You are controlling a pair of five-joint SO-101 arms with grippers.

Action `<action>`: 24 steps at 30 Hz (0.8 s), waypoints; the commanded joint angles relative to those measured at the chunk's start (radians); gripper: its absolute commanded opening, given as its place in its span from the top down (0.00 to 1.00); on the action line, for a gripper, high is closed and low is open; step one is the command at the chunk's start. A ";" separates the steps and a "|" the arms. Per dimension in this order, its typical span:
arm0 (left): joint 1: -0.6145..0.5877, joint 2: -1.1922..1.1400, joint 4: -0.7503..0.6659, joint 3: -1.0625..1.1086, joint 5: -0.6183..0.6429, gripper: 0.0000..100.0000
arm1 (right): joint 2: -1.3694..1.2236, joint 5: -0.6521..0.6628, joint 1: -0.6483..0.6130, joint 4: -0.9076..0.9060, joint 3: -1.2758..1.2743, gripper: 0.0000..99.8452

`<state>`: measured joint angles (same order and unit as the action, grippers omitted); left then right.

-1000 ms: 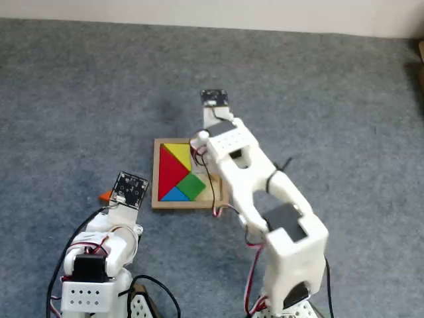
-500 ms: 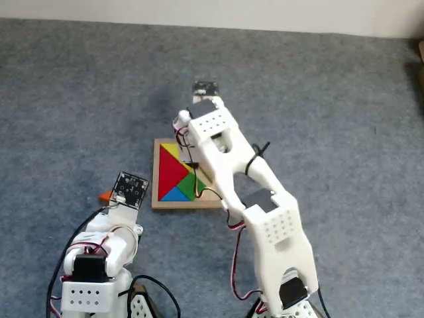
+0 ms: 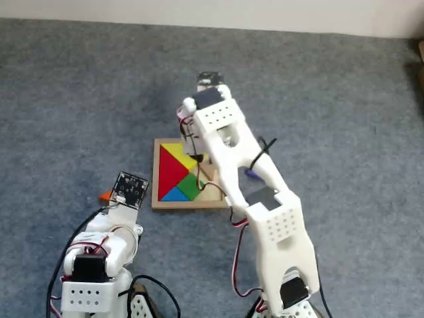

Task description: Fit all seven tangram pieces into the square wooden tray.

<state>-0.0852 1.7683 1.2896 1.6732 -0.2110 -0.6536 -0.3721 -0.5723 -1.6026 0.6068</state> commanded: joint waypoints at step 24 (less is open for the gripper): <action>0.015 0.048 0.003 0.024 0.008 0.97 | -0.065 0.055 -0.091 0.047 -0.035 1.00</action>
<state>-0.0852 1.7683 1.2896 1.6732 -0.2110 -0.7319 -0.3276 -0.6091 -1.5719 0.5608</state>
